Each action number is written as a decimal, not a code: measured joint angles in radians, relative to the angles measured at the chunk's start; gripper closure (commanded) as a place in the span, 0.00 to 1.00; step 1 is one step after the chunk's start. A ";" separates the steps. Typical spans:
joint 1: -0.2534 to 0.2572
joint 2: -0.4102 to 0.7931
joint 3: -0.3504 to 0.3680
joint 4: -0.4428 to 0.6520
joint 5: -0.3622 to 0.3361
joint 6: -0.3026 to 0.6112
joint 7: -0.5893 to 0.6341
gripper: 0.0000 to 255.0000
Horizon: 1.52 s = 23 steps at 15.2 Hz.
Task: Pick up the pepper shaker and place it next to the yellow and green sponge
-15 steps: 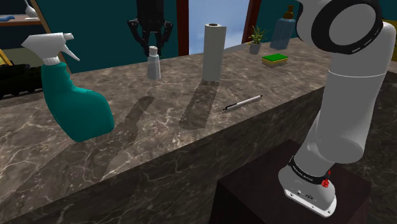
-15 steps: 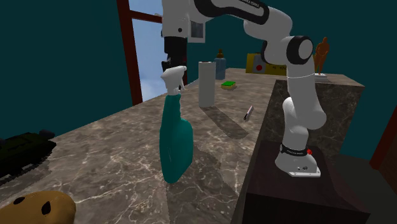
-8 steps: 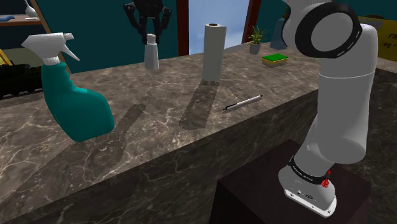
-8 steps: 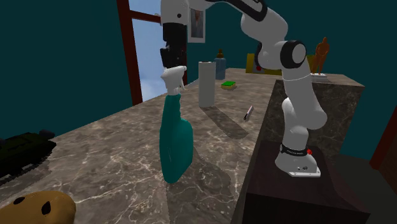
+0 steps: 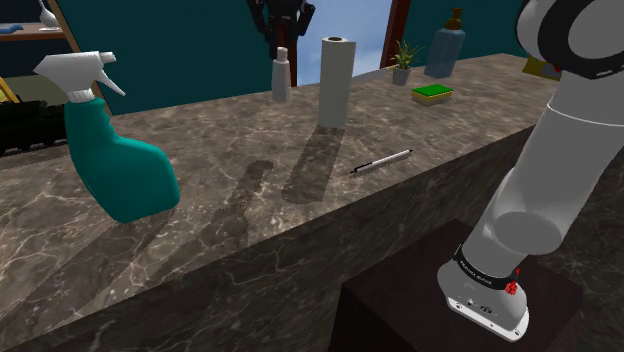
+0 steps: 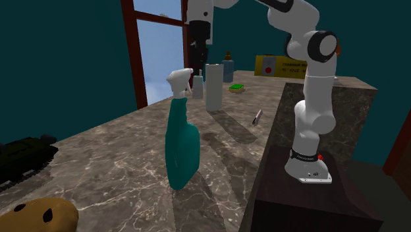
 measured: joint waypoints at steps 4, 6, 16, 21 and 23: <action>-0.051 -0.125 -0.048 -0.124 0.041 -0.003 -0.089 1.00; -0.074 -0.177 -0.078 -0.168 0.054 -0.013 -0.139 1.00; -0.154 -0.384 -0.231 -0.326 0.063 -0.083 -0.366 1.00; -0.188 -0.453 -0.320 -0.361 0.038 -0.130 -0.487 1.00; -0.200 -0.467 -0.353 -0.356 0.025 -0.153 -0.532 1.00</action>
